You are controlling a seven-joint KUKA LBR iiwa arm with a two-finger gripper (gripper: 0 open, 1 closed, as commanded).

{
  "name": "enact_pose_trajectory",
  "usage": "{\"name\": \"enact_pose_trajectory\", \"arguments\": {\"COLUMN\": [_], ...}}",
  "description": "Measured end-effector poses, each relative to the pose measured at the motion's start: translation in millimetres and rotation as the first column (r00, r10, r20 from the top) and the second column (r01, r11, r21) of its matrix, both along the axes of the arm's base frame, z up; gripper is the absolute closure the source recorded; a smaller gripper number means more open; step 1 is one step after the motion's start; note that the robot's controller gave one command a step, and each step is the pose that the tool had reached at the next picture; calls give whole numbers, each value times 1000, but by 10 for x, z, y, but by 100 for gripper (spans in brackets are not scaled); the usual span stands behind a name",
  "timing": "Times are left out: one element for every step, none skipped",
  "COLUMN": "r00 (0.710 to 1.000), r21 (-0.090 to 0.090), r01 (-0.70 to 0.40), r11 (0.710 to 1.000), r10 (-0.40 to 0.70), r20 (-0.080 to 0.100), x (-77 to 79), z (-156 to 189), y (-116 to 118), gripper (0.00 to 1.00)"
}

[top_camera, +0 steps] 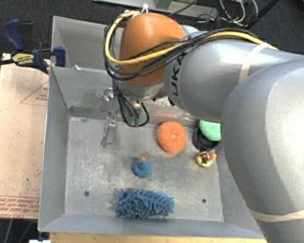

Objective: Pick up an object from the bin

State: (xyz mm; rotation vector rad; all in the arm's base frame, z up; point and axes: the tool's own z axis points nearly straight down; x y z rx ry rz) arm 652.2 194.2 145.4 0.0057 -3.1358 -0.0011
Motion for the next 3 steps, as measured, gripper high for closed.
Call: {"name": "enact_pose_trajectory", "arguments": {"r00": [1000, 954, 919], "r21": [1, 3, 2], "r01": [3, -299, -395], "r11": [1000, 954, 919], "r10": [-3, 299, 395], "r20": [8, 10, 8], "x": [20, -455, -577], "z": [56, -423, -518], "y": [-6, -473, -899], "gripper": [0, 0, 0]}}
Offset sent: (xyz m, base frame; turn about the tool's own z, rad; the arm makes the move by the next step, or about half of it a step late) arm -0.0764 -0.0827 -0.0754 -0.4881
